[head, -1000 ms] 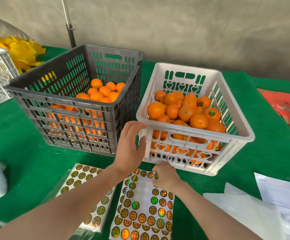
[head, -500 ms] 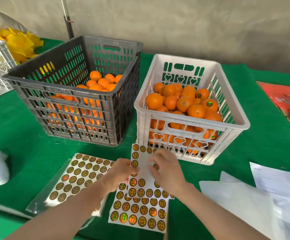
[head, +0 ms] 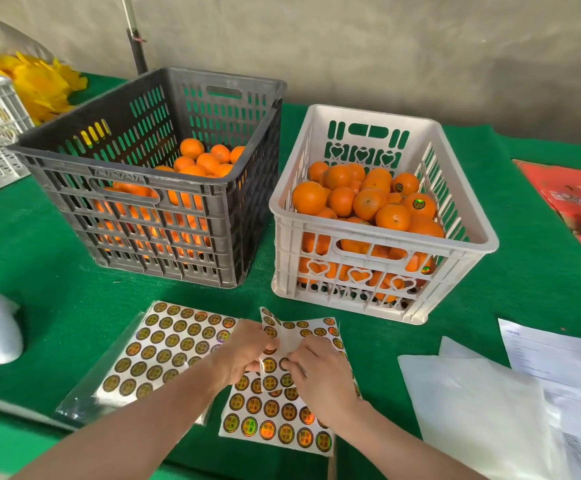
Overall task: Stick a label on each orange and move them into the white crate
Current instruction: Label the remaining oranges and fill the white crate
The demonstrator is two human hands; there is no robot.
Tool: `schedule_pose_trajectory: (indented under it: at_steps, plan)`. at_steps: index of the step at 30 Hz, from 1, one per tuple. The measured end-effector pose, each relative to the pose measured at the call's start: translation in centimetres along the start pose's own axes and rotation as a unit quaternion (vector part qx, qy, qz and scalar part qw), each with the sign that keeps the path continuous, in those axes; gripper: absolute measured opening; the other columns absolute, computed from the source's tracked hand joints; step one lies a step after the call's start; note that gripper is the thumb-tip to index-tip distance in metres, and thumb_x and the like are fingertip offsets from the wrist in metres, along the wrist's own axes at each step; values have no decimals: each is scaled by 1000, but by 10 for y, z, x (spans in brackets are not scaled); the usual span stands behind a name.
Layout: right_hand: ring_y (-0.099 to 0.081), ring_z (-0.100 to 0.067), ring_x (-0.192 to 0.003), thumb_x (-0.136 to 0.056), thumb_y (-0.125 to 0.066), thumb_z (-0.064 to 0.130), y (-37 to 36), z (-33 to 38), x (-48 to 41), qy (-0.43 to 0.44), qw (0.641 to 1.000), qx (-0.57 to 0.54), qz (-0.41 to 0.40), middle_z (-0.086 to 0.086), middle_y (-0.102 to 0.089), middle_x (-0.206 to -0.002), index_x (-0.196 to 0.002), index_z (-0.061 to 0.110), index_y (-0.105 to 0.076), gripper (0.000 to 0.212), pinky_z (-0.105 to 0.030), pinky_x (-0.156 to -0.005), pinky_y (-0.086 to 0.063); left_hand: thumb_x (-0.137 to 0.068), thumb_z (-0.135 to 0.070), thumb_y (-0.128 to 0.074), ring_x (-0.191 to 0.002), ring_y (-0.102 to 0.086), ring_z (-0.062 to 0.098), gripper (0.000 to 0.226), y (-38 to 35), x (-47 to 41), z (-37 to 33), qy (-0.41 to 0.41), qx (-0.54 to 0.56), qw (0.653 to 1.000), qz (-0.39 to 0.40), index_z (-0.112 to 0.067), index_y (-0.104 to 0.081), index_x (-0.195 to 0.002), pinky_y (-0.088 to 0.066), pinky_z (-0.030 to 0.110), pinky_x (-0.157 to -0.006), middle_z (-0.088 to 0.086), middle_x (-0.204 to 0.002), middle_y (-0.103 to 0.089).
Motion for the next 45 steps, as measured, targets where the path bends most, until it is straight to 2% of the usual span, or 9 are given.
schedule_pose_trajectory:
  at_steps: [6,10,13,22,26,30,34,38,45]
  plan:
    - [-50,-4,-62,-73,-77,4,12,4,-9,-46,990,-135,-9,4,-56,-66,-66,9,-66,14,-24,-57,-46,-88,3,-57,-42,-57,5,14,6,0,-3,-25,-56,998,34,-7,-65,-84,-40,15,-39,-2,-60,-65]
    - [-50,-3,-65,-82,-69,3,31,17,-42,-134,962,-236,-27,6,-58,-69,-75,9,-69,9,-16,-61,-40,-82,-6,-66,-72,-64,7,14,15,5,1,-84,-205,974,40,-9,-59,-93,-49,19,-55,3,-91,-64]
    - [-55,-7,-69,-84,-64,7,53,41,-78,-66,957,-272,-70,1,-61,-75,-79,9,-68,7,-19,-62,-45,-84,-33,-66,-104,-53,13,56,29,12,-3,-179,-398,898,-50,-16,-40,-130,-43,21,-82,0,-119,-51]
    - [-57,-10,-90,-96,-50,12,72,103,-245,79,960,-219,-153,1,-61,-96,-128,10,-48,32,-24,-79,-48,-87,-18,-61,-42,-45,2,13,173,82,-83,-541,-166,795,-221,-31,-62,-87,-33,10,-40,0,-57,-59]
    - [-52,-10,-87,-93,-56,15,44,116,-323,92,983,-102,-119,-6,-63,-101,-135,10,-43,45,-21,-66,-36,-94,2,-51,-54,-50,12,28,250,67,-125,-509,-51,800,-314,-25,-59,-92,-43,26,-50,6,-70,-60]
    - [-56,-19,-82,-94,-55,23,4,118,-361,64,996,-1,-61,-6,-63,-99,-139,17,-36,50,-25,-58,-30,-92,0,-54,-77,-60,21,19,309,32,-174,-450,-189,801,-347,-13,-65,-100,-43,21,-67,4,-86,-65]
    - [-56,-23,-82,-94,-52,24,-19,103,-369,-3,999,32,-9,-5,-61,-102,-135,20,-34,45,-30,-53,-30,-86,-9,-66,-103,-60,19,29,333,-25,-218,-327,-465,793,-218,-11,-65,-114,-44,23,-86,4,-113,-66]
    - [-57,-23,-88,-94,-51,16,-20,95,-371,-25,1000,4,5,-3,-60,-104,-133,19,-36,42,-29,-54,-28,-86,-18,-68,-115,-52,23,57,328,-94,-237,-166,-699,692,-69,-10,-45,-137,-42,29,-90,9,-134,-52]
    - [-43,-4,-55,-94,-47,16,-22,81,-375,-80,997,-8,-7,12,-44,-66,-137,24,-31,46,-19,-44,-32,-86,-21,-62,-107,-59,28,49,332,-168,-226,16,-778,628,24,-19,-45,-133,-51,35,-83,9,-131,-53]
Point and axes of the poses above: each hand's wrist, its own x-axis away from the middle knuckle, its own y-axis out of the back of the hand, z = x × y, the point moved 1 cm from there along -x, towards the middle knuckle
